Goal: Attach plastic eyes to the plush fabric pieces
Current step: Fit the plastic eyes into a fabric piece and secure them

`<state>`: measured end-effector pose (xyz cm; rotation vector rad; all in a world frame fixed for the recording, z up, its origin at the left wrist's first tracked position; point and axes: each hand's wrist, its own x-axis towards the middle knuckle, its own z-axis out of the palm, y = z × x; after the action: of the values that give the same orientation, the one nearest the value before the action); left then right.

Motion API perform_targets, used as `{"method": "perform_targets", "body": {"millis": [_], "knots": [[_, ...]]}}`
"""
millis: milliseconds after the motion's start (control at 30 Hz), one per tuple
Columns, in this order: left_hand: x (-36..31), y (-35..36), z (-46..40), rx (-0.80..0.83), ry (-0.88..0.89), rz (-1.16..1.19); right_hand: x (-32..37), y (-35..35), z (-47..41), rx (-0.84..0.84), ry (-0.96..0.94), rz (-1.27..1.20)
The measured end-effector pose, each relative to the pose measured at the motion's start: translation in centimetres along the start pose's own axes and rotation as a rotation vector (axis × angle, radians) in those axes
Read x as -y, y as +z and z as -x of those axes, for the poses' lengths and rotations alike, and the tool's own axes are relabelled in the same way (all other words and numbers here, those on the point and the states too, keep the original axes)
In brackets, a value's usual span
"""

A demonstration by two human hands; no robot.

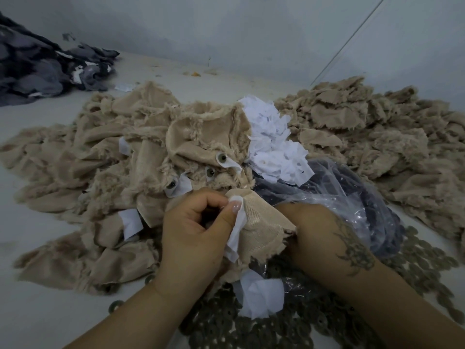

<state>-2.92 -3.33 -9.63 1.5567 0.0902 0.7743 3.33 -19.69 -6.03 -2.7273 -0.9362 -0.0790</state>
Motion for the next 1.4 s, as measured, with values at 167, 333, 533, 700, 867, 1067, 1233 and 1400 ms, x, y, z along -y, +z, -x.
{"method": "perform_targets", "body": {"millis": [167, 333, 533, 700, 867, 1067, 1233, 1400], "knots": [[0.1, -0.2, -0.1, 0.009, 0.019, -0.021, 0.2, -1.6, 0.6, -0.038, 0.097, -0.248], [0.0, -0.2, 0.1, 0.051, 0.017, 0.01, 1.2, -1.4, 0.7, 0.316, 0.349, -1.121], [-0.1, -0.2, 0.0, 0.057, 0.018, 0.048, 1.9, -0.3, 0.6, 0.177, 0.442, -1.627], [-0.1, -0.2, 0.1, 0.057, 0.006, 0.062, 1.9, -0.8, 0.4, 0.226, 0.387, -1.864], [-0.3, -0.3, 0.2, 0.096, 0.005, 0.076, 1.8, 0.0, 0.8, 0.341, 0.442, -1.891], [-0.8, -0.1, 0.2, 0.123, 0.07, -0.011, 2.2, 0.1, 0.9, 0.007, 0.32, -1.548], [-0.5, 0.0, 0.4, 0.144, 0.106, -0.069, 2.6, 0.2, 1.1, -0.096, 0.256, -1.324], [-0.4, 0.0, 0.6, 0.144, 0.129, -0.091, 2.5, 0.4, 1.2, -0.255, 0.172, -0.975]]}}
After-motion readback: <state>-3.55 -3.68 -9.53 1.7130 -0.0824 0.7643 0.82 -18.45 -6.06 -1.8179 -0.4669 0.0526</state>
